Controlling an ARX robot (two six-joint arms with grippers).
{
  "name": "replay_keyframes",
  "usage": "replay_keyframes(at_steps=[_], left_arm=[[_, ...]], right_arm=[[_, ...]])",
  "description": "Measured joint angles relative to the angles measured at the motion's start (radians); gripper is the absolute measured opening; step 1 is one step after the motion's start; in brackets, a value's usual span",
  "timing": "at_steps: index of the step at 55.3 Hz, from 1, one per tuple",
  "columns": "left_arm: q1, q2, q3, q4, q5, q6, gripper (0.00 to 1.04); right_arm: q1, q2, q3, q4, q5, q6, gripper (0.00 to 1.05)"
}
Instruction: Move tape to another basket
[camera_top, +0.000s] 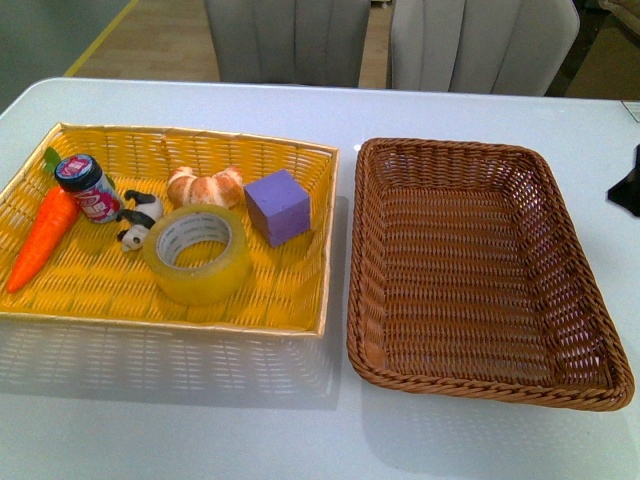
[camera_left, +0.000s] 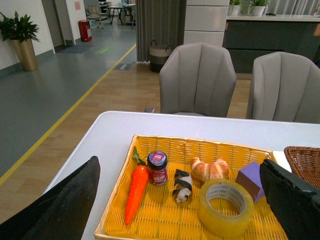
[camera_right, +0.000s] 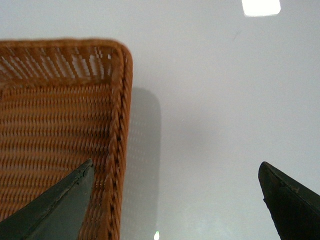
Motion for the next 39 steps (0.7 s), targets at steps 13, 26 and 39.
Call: replay_keyframes(at_steps=[13, 26, 39], left_arm=[[0.0, 0.0, 0.0, 0.0, 0.0, 0.0, 0.96], [0.0, 0.0, 0.0, 0.0, 0.0, 0.0, 0.96], [0.0, 0.0, 0.0, 0.0, 0.0, 0.0, 0.96]], right_arm=[[-0.05, -0.153, -0.163, 0.239, -0.077, 0.011, 0.88], [0.021, -0.229, -0.437, 0.778, -0.04, 0.067, 0.49], [0.077, -0.404, -0.572, 0.733, 0.013, 0.071, 0.09]])
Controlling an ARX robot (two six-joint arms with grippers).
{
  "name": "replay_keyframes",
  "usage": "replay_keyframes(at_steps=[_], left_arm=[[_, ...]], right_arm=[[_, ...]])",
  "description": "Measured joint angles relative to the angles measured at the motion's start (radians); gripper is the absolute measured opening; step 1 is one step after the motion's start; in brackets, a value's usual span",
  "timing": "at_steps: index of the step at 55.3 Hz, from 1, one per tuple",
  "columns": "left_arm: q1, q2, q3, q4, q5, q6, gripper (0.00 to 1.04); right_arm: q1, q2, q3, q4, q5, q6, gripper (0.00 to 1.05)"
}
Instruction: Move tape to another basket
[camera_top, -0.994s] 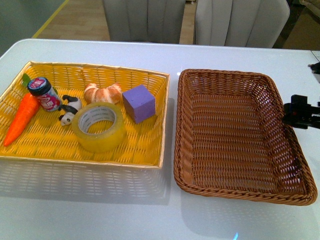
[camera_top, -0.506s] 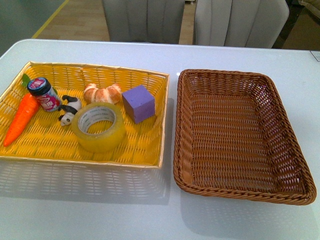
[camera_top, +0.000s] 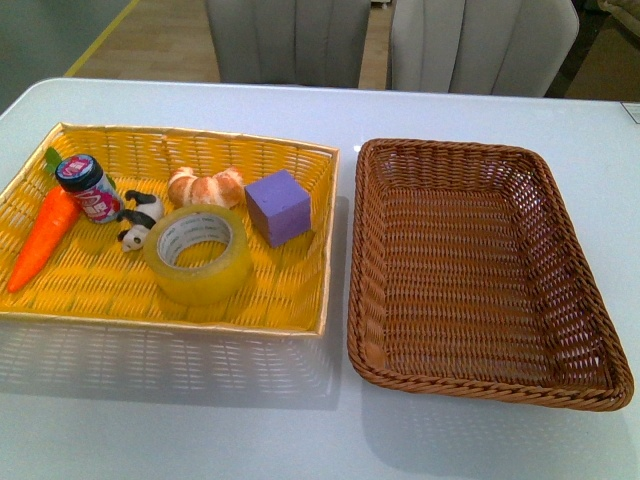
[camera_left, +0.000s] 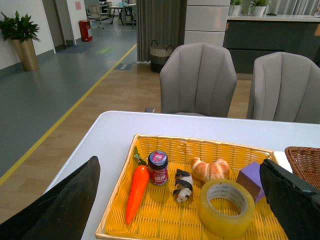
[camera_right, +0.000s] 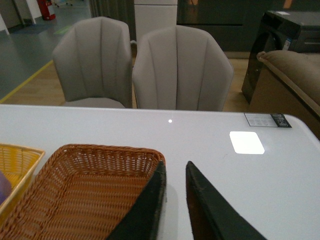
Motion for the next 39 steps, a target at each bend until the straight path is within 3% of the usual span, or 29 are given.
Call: replay_keyframes(at_steps=[3, 17, 21, 39], left_arm=[[0.0, 0.0, 0.0, 0.0, 0.0, 0.0, 0.96], [0.0, 0.0, 0.0, 0.0, 0.0, 0.0, 0.96], [0.0, 0.0, 0.0, 0.0, 0.0, 0.0, 0.96], [0.0, 0.0, 0.0, 0.0, 0.0, 0.0, 0.96]], right_arm=[[0.01, -0.042, -0.024, -0.018, 0.011, -0.002, 0.02], [0.054, -0.255, -0.113, -0.143, 0.057, 0.003, 0.02], [0.102, -0.315, -0.129, -0.186, 0.122, 0.004, 0.02], [0.13, -0.59, -0.171, -0.407, 0.132, 0.004, 0.02]])
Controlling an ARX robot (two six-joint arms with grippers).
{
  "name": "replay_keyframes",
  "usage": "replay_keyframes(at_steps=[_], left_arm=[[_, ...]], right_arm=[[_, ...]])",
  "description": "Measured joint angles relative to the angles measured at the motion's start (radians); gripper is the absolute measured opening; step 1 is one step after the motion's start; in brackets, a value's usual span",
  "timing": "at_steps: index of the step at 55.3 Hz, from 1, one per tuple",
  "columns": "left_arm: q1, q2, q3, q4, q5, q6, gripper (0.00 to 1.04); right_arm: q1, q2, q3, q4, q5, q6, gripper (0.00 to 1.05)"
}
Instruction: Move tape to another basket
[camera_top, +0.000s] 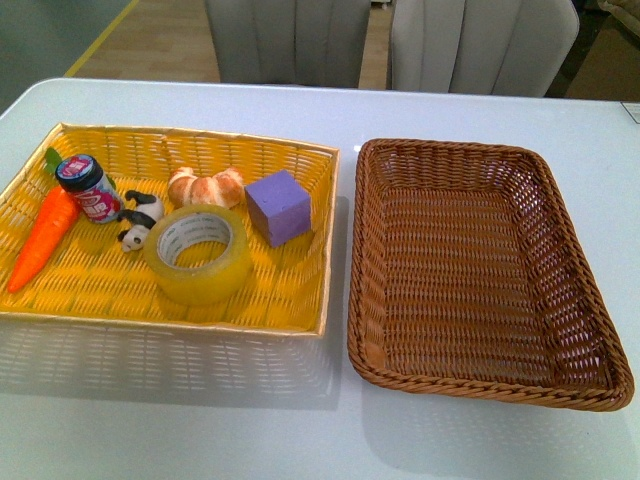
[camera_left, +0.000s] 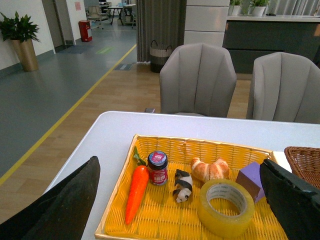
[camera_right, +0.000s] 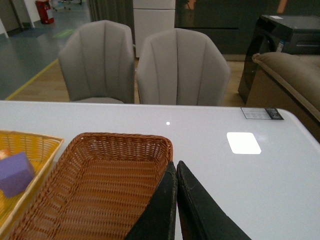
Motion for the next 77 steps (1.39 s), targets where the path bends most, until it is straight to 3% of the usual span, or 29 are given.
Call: replay_keyframes(at_steps=[38, 67, 72, 77], left_arm=[[0.0, 0.0, 0.0, 0.0, 0.0, 0.0, 0.96], [0.0, 0.0, 0.0, 0.0, 0.0, 0.0, 0.96], [0.0, 0.0, 0.0, 0.0, 0.0, 0.0, 0.96], [0.0, 0.0, 0.0, 0.0, 0.0, 0.0, 0.96]], right_arm=[[0.0, -0.405, -0.002, -0.374, 0.0, 0.0, 0.02], [0.0, -0.574, -0.002, -0.542, 0.0, 0.0, 0.02], [0.0, -0.701, -0.001, -0.7, 0.001, 0.0, 0.02], [0.001, -0.739, -0.001, -0.714, 0.0, 0.0, 0.02]])
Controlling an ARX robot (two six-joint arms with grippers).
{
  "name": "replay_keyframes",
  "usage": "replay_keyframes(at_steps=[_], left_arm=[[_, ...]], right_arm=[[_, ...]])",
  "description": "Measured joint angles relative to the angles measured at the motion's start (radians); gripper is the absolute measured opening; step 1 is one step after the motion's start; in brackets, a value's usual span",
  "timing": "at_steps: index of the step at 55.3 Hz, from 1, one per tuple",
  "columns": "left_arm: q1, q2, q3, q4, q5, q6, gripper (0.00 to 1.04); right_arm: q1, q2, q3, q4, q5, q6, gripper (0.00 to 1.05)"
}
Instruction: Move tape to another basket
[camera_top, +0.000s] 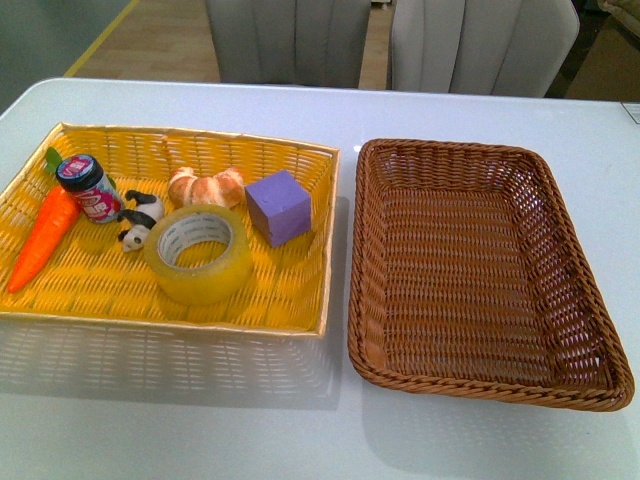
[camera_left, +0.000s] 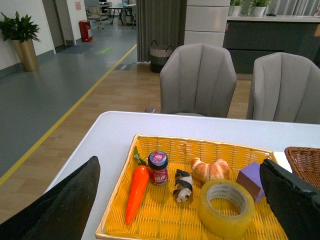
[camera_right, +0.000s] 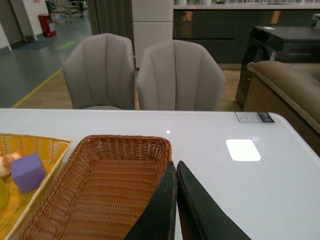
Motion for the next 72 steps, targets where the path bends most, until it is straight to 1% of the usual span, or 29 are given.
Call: replay_keyframes(at_steps=[19, 20, 21, 22, 23, 26, 27, 32, 34, 38, 40, 41, 43, 45, 47, 50, 55, 58, 64, 68, 72], left_arm=[[0.0, 0.0, 0.0, 0.0, 0.0, 0.0, 0.96], [0.0, 0.0, 0.0, 0.0, 0.0, 0.0, 0.96], [0.0, 0.0, 0.0, 0.0, 0.0, 0.0, 0.96], [0.0, 0.0, 0.0, 0.0, 0.0, 0.0, 0.96], [0.0, 0.0, 0.0, 0.0, 0.0, 0.0, 0.96], [0.0, 0.0, 0.0, 0.0, 0.0, 0.0, 0.96], [0.0, 0.0, 0.0, 0.0, 0.0, 0.0, 0.96], [0.0, 0.0, 0.0, 0.0, 0.0, 0.0, 0.96], [0.0, 0.0, 0.0, 0.0, 0.0, 0.0, 0.96], [0.002, 0.005, 0.002, -0.006, 0.011, -0.008, 0.96], [0.021, 0.058, 0.049, -0.134, 0.1, -0.06, 0.96], [0.023, 0.081, 0.066, -0.172, 0.121, -0.076, 0.96], [0.021, 0.194, 0.134, -0.299, 0.171, -0.132, 0.96], [0.003, 0.326, 0.189, -0.361, 0.187, -0.205, 0.96], [-0.012, 0.415, 0.215, -0.343, 0.186, -0.229, 0.96], [-0.027, 0.53, 0.253, -0.273, 0.188, -0.26, 0.96], [-0.032, 0.685, 0.303, -0.148, 0.188, -0.274, 0.96], [-0.034, 0.79, 0.33, -0.054, 0.169, -0.274, 0.96], [-0.054, 1.072, 0.394, 0.171, 0.097, -0.245, 0.96], [-0.072, 1.266, 0.448, 0.285, 0.07, -0.217, 0.96], [-0.089, 1.432, 0.503, 0.348, 0.053, -0.201, 0.96]], right_arm=[[0.001, -0.003, 0.0, -0.002, 0.0, 0.0, 0.02], [0.001, -0.003, 0.0, -0.002, 0.0, 0.0, 0.03], [0.001, -0.003, 0.0, -0.002, 0.0, 0.0, 0.06], [0.001, -0.003, 0.0, -0.002, 0.0, 0.0, 0.12], [0.001, -0.003, 0.0, -0.003, 0.0, 0.0, 0.13], [0.001, -0.003, 0.0, -0.002, 0.0, 0.0, 0.24], [0.001, -0.003, 0.0, -0.002, 0.0, 0.0, 0.26], [0.001, -0.003, 0.0, -0.003, 0.0, 0.0, 0.43], [0.001, -0.003, 0.0, -0.003, 0.0, 0.0, 0.54], [0.001, -0.003, 0.0, -0.002, 0.0, 0.0, 0.68], [0.001, -0.003, 0.0, -0.003, 0.0, 0.0, 0.75], [0.001, -0.003, 0.0, -0.003, 0.0, 0.0, 0.77], [0.001, -0.003, 0.0, -0.003, -0.001, 0.0, 0.84], [0.001, -0.004, 0.0, -0.003, 0.0, 0.0, 0.92], [0.001, -0.004, 0.0, -0.003, 0.0, 0.002, 0.97], [0.001, -0.004, 0.0, -0.003, 0.0, 0.002, 0.95], [0.001, -0.004, 0.0, -0.003, 0.0, 0.002, 0.96], [0.001, -0.004, 0.0, -0.003, 0.0, 0.002, 0.96], [0.001, -0.004, 0.0, -0.003, 0.0, 0.002, 0.96], [0.001, -0.004, 0.0, -0.003, 0.0, 0.002, 0.96], [0.001, -0.004, 0.0, -0.003, 0.0, 0.002, 0.96]])
